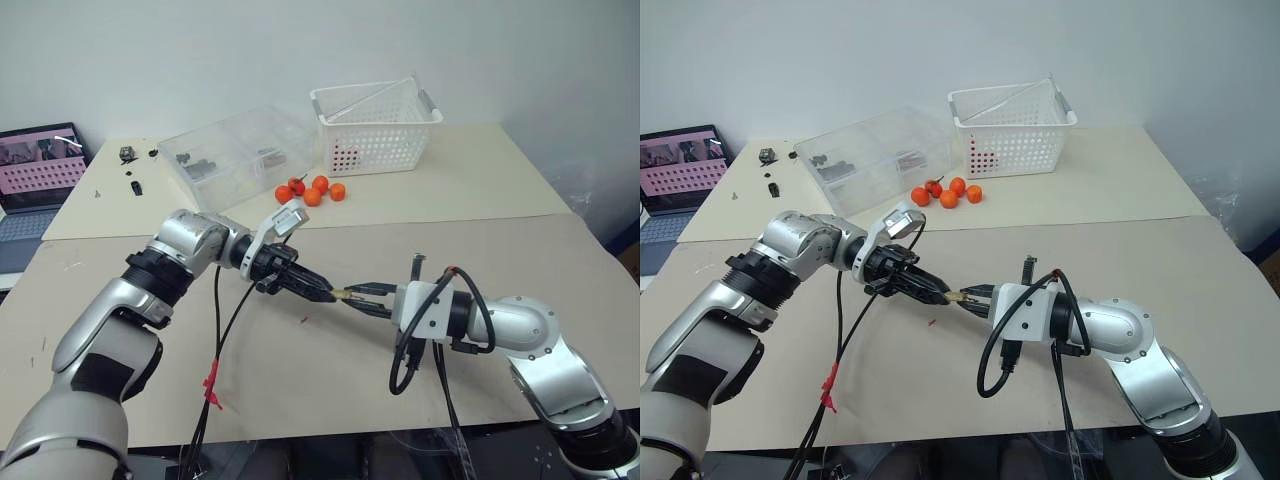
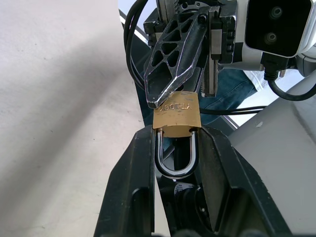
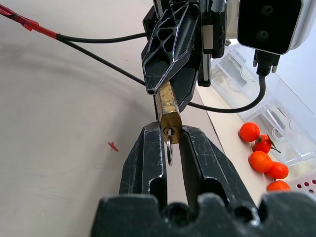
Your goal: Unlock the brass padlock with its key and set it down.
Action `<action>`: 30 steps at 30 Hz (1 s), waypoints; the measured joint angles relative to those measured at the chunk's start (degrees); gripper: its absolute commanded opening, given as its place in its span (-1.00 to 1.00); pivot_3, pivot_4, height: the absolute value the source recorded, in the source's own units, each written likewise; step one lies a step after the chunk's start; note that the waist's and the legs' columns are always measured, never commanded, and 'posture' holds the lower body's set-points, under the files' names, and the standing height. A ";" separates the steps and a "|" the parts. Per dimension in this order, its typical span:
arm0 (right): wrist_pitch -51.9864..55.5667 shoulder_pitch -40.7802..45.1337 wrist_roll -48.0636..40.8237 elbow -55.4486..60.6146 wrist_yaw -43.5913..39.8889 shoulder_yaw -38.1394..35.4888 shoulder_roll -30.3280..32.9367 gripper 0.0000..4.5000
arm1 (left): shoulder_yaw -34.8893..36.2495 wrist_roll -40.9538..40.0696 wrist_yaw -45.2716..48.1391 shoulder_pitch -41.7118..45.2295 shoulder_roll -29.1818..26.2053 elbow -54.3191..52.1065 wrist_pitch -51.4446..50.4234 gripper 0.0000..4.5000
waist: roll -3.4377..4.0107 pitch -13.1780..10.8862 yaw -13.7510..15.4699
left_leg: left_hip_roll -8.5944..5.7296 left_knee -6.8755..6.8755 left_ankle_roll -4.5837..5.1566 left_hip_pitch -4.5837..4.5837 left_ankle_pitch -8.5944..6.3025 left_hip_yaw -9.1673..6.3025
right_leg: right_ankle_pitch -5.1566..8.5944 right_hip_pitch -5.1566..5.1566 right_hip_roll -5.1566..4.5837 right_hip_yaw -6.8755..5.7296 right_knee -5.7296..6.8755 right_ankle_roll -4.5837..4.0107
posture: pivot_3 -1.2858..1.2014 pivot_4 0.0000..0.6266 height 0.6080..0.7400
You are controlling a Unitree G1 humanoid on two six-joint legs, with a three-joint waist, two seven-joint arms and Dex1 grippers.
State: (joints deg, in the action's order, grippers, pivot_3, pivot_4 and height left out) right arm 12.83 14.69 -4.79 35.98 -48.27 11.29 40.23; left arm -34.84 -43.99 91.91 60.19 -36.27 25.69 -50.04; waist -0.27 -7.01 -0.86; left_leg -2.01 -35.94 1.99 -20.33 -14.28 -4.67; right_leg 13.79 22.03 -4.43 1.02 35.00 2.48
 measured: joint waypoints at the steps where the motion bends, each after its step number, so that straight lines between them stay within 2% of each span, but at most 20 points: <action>1: 0.00 0.01 0.02 0.00 0.00 0.00 -0.02 -0.80 | 0.00 -0.01 0.00 0.00 0.00 0.01 0.01 -0.64 | 0.00 0.00 -0.01 | 0.00 0.00 0.00 0.00 0.00 0.00 | 0.00 0.00 0.00 0.00 0.00 0.00 | 0.03 -0.52 1.00; 11: 0.12 0.15 0.09 0.00 0.00 0.00 -0.23 -0.80 | 0.05 -0.12 0.02 0.00 -0.10 0.07 0.13 -0.64 | 0.00 0.00 0.00 | 0.00 0.00 0.00 0.00 0.00 0.00 | 0.00 0.00 0.00 0.00 0.00 0.00 | 0.03 -0.52 1.00; 12: 0.15 0.15 0.08 0.00 -0.01 0.00 -0.25 -0.95 | 0.05 -0.12 0.02 0.00 -0.10 0.08 0.16 -0.64 | 0.00 0.00 0.00 | 0.00 0.00 0.00 0.00 0.00 0.00 | 0.00 0.00 0.00 0.00 0.00 0.00 | 0.03 -0.52 1.00; 13: 0.15 0.16 0.07 0.00 -0.01 0.00 -0.27 -0.99 | 0.05 -0.12 0.04 0.00 -0.11 0.09 0.16 -0.64 | 0.00 0.00 -0.01 | 0.00 0.00 0.00 0.00 0.00 0.00 | 0.00 0.00 0.00 0.00 0.00 0.00 | 0.03 -0.52 1.00; 26: 0.36 0.40 0.08 -0.01 -0.03 -0.02 -0.36 -0.99 | 0.07 -0.11 0.13 0.00 -0.14 0.26 1.12 -0.64 | 0.00 0.00 -0.01 | 0.00 0.00 0.00 0.00 0.00 0.00 | 0.00 0.00 0.00 0.00 0.00 0.00 | 0.03 -0.52 1.00; 27: 0.36 0.40 0.08 -0.01 -0.03 -0.02 -0.37 -0.99 | 0.07 -0.12 0.13 0.00 -0.16 0.26 1.12 -0.43 | 0.00 0.00 -0.01 | 0.00 0.00 0.00 0.00 0.00 0.00 | 0.00 0.00 0.00 0.00 0.00 0.00 | 0.03 -0.52 1.00; 30: 0.37 0.86 0.04 -0.01 0.24 -0.22 -0.75 -0.99 | -0.23 -0.13 0.13 -0.09 -0.13 -0.02 1.10 0.00 | 0.00 0.00 -0.02 | 0.00 0.00 0.00 0.00 0.00 0.00 | 0.00 0.00 0.00 0.01 0.01 -0.01 | 0.03 -0.52 1.00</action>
State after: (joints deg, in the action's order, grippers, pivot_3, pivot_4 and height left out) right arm 13.20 15.55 -4.75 35.97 -48.04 11.07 39.48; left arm -35.07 -44.12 92.04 60.10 -36.41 25.67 -48.95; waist -0.27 -7.00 -0.88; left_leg -2.01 -35.94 1.99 -20.33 -14.28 -4.67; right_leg 13.79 22.03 -4.43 1.03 35.01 2.47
